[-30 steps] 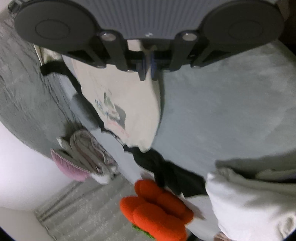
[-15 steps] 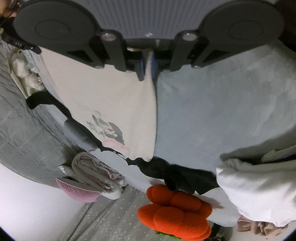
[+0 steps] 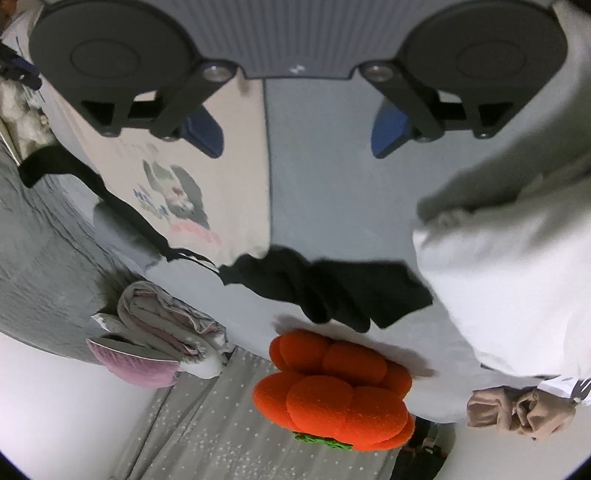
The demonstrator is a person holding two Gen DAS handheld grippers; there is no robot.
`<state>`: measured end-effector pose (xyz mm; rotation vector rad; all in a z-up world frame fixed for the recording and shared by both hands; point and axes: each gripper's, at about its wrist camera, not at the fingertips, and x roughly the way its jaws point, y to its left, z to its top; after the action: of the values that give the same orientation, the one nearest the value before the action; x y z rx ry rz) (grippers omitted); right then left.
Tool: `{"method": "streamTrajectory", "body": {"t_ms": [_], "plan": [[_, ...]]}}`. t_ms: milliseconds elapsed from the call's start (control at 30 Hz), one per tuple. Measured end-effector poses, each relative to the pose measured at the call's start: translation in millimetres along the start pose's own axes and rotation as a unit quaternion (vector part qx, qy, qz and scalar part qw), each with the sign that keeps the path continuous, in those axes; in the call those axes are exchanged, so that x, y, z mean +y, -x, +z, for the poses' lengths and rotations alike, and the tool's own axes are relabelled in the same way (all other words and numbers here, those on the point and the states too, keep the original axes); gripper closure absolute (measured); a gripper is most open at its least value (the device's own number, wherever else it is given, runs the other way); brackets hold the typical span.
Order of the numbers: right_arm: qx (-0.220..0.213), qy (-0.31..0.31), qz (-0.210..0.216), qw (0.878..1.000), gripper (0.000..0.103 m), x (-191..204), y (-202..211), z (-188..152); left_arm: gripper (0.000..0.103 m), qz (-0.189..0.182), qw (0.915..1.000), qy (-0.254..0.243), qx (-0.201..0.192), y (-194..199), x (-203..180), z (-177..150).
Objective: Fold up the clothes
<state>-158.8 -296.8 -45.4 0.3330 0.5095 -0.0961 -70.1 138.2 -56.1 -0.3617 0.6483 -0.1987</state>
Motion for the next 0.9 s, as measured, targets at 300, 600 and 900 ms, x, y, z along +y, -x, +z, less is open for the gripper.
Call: {"method": "streamTrajectory", "body": {"t_ms": [300,600,900], "plan": [[-0.002,0.045,0.074,0.996,0.039,68,-65,36,0.009,0.036,0.9991,-0.019,-0.003,-38,5,27],[0.005,0.091,0.17,0.981,0.03,145,-135,55,0.002,0.052,0.9986,0.012,0.005,-60,4,40],[0.057,0.166,0.185,0.967,0.017,216,-205,73,0.002,0.035,0.9926,0.102,0.055,-65,9,67]]}}
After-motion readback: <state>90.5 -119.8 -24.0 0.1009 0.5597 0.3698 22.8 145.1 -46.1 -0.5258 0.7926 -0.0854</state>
